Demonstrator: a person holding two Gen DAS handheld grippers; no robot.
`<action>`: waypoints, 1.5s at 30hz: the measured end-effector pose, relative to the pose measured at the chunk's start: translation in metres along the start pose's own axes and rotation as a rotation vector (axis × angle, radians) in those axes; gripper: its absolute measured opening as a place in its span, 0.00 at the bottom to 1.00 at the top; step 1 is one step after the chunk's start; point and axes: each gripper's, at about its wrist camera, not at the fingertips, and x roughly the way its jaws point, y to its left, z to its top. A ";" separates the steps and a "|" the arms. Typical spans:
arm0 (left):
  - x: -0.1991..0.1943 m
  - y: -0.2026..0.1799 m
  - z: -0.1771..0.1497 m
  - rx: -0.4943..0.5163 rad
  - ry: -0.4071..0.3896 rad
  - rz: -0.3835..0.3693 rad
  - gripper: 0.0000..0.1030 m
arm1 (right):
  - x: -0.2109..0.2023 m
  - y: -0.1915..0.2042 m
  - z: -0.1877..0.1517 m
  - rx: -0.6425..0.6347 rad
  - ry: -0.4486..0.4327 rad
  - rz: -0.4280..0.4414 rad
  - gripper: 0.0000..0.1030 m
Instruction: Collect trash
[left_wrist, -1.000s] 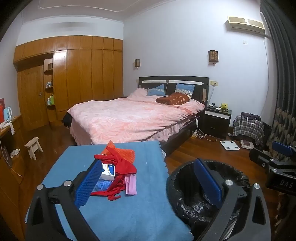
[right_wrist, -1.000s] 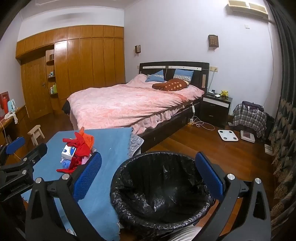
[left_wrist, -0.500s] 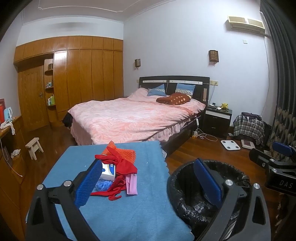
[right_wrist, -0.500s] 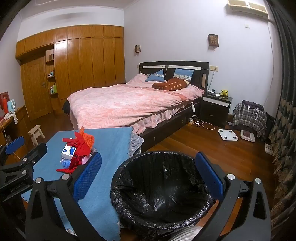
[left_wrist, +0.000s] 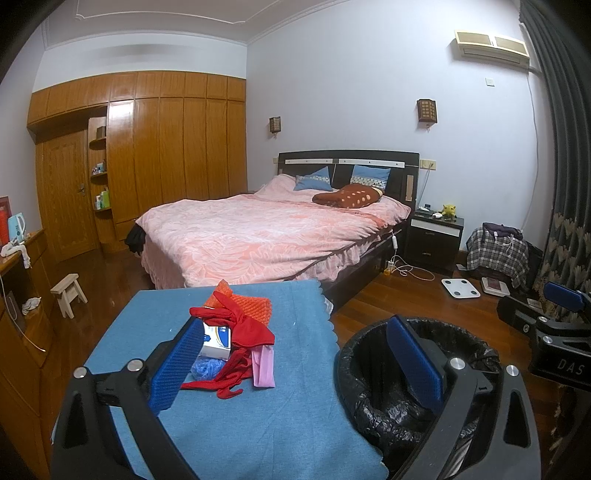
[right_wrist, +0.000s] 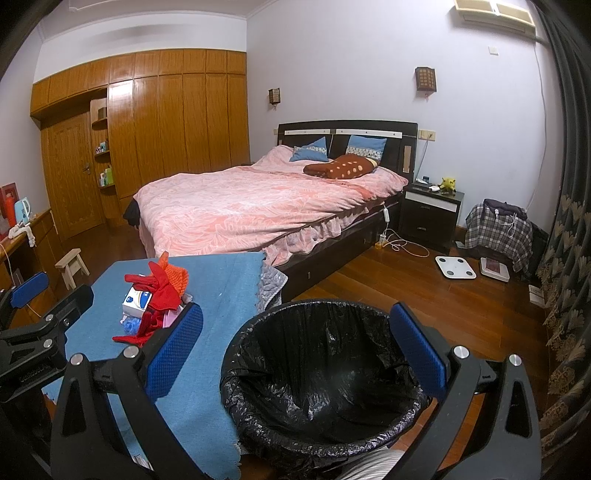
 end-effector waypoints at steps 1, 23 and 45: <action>0.000 0.000 0.000 0.000 0.000 0.000 0.94 | 0.000 0.000 0.000 0.000 0.001 0.000 0.96; 0.000 -0.001 0.000 0.001 0.002 0.000 0.94 | 0.001 0.001 -0.002 0.001 0.004 0.001 0.95; 0.001 -0.001 0.000 0.002 0.004 0.001 0.94 | 0.002 0.001 -0.001 0.004 0.007 0.002 0.96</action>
